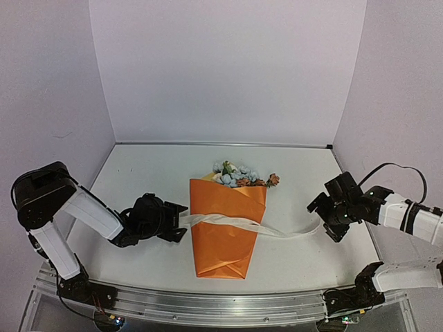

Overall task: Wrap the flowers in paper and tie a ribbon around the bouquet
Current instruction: Tie the ribbon around the folded bouquet.

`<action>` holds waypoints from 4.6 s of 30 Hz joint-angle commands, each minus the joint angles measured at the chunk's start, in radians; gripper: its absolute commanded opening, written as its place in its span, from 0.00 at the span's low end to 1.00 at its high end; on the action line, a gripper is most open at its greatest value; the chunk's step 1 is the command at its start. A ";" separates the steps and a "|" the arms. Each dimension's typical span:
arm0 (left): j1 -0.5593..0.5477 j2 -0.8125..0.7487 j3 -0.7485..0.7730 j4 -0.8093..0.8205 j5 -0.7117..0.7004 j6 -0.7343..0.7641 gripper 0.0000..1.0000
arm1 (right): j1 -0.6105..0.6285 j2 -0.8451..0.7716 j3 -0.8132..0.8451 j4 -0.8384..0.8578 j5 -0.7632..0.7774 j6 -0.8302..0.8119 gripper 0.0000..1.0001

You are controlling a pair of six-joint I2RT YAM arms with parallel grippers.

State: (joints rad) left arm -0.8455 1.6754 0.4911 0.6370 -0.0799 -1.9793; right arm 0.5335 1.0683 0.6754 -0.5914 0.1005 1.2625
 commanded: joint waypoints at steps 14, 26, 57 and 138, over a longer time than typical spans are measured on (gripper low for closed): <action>0.001 0.200 0.015 0.329 -0.024 -0.139 0.38 | 0.082 -0.004 -0.021 0.053 0.035 0.046 0.98; 0.008 0.189 0.008 0.345 0.016 -0.072 0.00 | 0.146 0.091 -0.002 0.104 -0.001 0.052 0.98; 0.035 0.141 -0.044 0.340 0.182 0.024 0.00 | 0.282 0.499 0.003 0.538 -0.066 0.262 0.79; 0.133 0.008 -0.087 0.189 0.341 0.188 0.00 | 0.356 0.580 -0.153 0.933 0.113 0.381 0.00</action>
State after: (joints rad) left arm -0.7232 1.7277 0.4157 0.8528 0.2596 -1.8260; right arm 0.8890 1.6474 0.5186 0.3729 0.1871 1.6741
